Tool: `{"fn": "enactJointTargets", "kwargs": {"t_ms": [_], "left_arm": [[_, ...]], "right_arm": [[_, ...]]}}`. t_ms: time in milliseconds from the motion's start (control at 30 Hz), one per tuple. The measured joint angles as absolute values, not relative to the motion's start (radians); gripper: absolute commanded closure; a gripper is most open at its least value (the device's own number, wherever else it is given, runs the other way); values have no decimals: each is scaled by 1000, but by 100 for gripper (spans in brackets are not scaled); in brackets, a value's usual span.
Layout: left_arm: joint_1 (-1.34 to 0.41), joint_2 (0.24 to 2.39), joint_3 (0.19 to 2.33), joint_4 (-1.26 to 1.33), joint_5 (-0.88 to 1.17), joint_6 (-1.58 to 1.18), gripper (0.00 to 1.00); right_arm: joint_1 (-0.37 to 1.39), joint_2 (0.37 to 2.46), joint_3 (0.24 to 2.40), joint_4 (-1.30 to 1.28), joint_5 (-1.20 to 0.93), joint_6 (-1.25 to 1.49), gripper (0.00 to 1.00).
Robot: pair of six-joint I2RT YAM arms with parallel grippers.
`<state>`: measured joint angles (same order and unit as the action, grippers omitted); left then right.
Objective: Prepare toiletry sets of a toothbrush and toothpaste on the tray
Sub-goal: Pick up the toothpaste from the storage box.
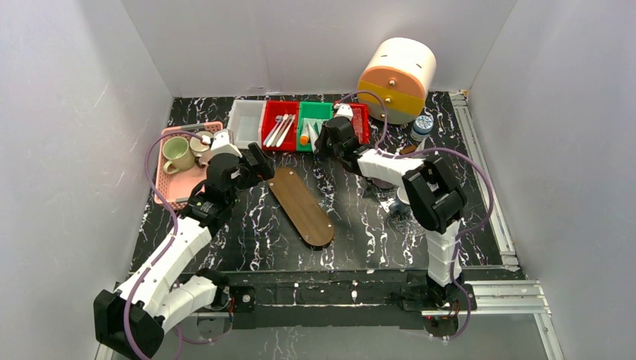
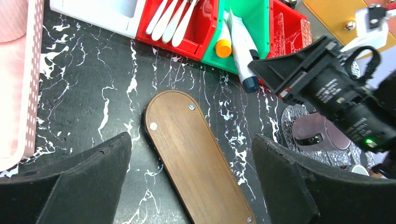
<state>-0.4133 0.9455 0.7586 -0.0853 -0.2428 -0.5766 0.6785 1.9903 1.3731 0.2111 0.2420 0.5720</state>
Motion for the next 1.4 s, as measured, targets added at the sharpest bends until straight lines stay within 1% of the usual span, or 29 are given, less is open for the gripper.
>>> {"fn": "enactJointTargets", "kwargs": {"t_ms": [133,200,367,533,733,867,967,1033,1100,1267,1400], "left_arm": [[-413,939,761,-100,-256,-572,2],[-413,929,763,-114,-271,-561,2],[-413,884,766,-138,-315,-523,2],[-413,855,767,-141,-341,-504,2],[-413,855,767,-143,-341,-501,2],[-413,855,767,-143,-340,-502,2],[-413,854,767,-143,-334,-503,2],[-413,854,765,-142,-329,-508,2],[-413,854,759,-138,-321,-516,2],[-413,857,736,-125,-289,-533,2],[-413,883,726,-106,-245,-543,2]], "right_arm": [[675,2070,1419,212,240,536,72],[675,2098,1438,207,232,519,67],[686,2118,1456,205,223,495,58],[687,2128,1460,205,223,499,55],[686,2137,1467,205,227,532,54],[686,2147,1472,206,233,567,55],[686,2149,1472,206,230,582,66],[683,2149,1471,211,225,596,71],[682,2148,1463,228,218,604,73],[678,2113,1385,284,196,622,74],[678,2043,1299,308,172,630,74]]}}
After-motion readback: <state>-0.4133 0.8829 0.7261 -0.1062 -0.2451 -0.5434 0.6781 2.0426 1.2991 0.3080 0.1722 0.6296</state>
